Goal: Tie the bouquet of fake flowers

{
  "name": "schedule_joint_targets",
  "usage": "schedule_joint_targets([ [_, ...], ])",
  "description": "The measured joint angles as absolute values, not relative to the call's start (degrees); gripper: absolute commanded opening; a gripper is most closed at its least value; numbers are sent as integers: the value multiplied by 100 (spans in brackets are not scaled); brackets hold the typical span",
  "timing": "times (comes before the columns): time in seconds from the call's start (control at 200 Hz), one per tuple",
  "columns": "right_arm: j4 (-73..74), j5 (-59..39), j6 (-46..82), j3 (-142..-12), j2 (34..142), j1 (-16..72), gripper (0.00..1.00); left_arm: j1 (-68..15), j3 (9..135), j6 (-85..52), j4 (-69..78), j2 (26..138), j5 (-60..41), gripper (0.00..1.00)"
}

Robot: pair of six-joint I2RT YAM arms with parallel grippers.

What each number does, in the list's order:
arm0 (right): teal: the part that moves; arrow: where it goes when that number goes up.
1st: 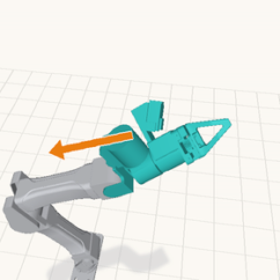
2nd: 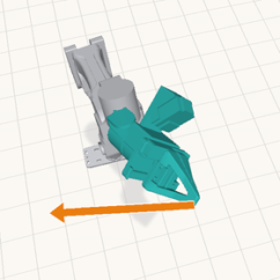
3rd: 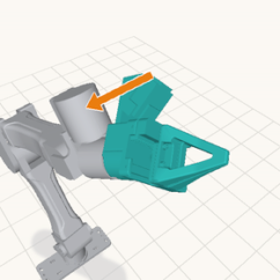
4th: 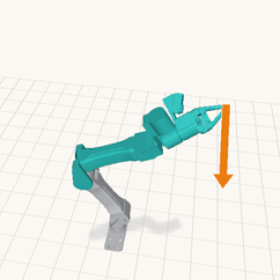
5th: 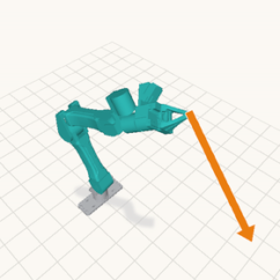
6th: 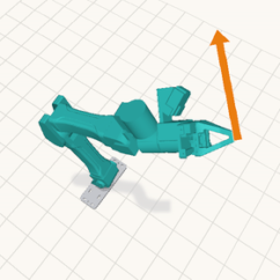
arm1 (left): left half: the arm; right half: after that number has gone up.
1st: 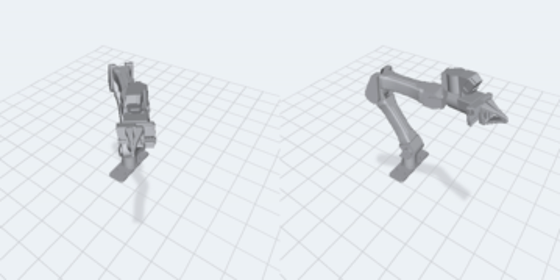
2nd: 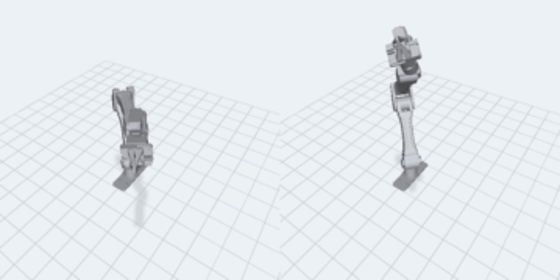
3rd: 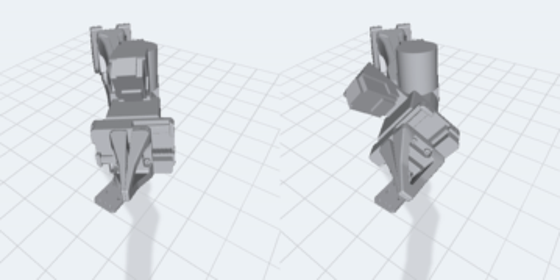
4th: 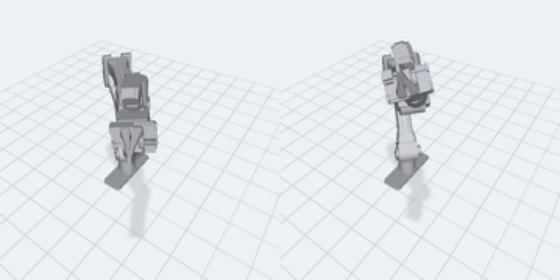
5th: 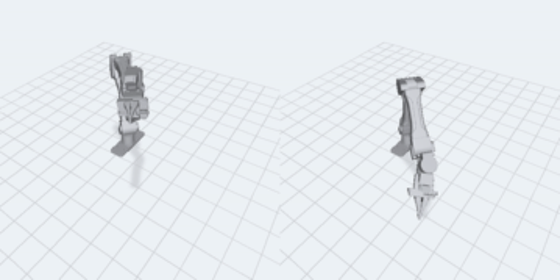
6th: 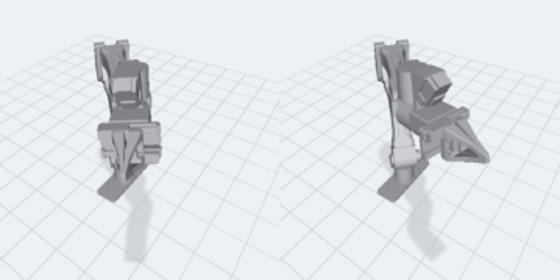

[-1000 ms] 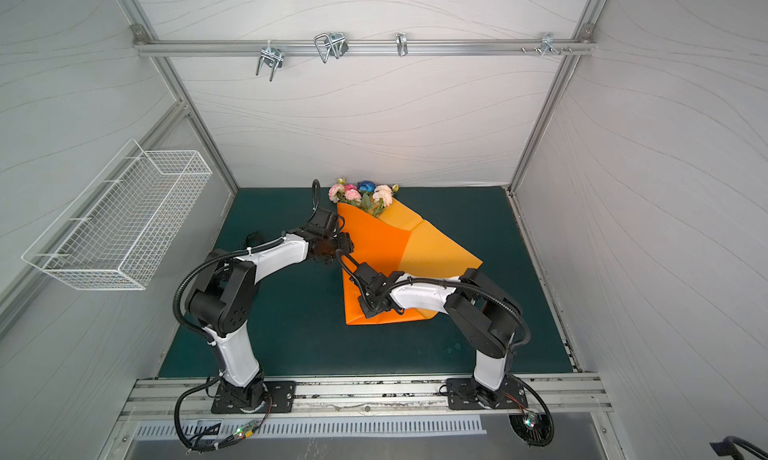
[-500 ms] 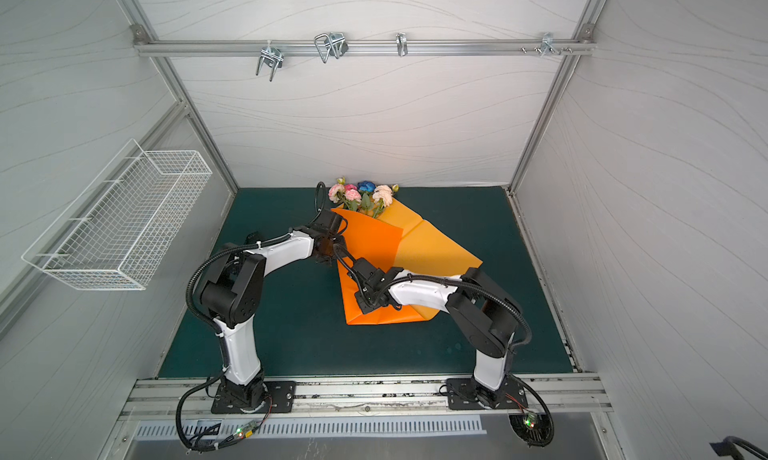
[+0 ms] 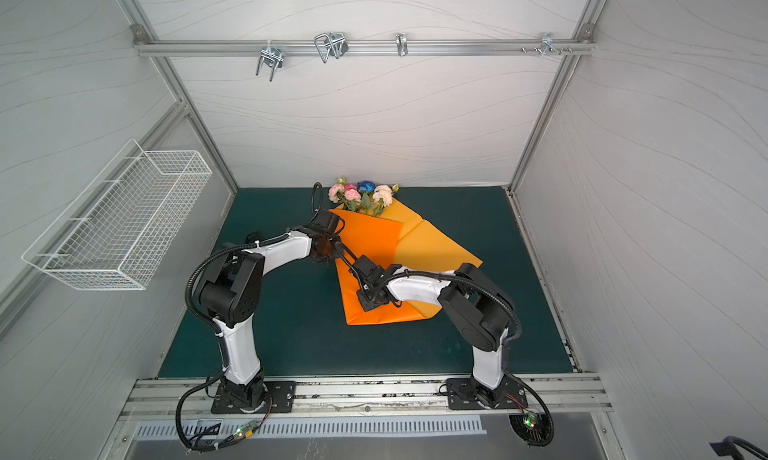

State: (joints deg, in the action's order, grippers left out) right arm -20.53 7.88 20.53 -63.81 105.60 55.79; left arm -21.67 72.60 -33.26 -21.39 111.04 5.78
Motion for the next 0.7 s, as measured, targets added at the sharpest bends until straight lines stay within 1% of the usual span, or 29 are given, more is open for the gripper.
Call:
schedule_joint_targets([
  [0.115, -2056, 753, 2053, -6383, 10562, 5579, 34, -2165, 7050, -3343, -2025, 10910, 386, 37],
  [0.22, -2056, 731, 2058, -6394, 10571, 5575, 34, -2244, 6560, -3454, -1857, 10304, 215, 34],
  [0.32, -2073, 690, 2097, -6414, 10580, 5572, 33, -2453, 5990, -3618, -1651, 9513, 95, 29],
  [0.425, -2080, 650, 2119, -6420, 10582, 5572, 33, -2766, 5437, -3846, -1444, 8899, -113, 20],
  [0.54, -2104, 628, 2161, -6423, 10582, 5572, 33, -3004, 4768, -4121, -1076, 8630, -495, 11],
  [0.7, -2119, 574, 2263, -6423, 10580, 5544, 33, -3162, 3896, -4582, -548, 8499, -939, 4],
])
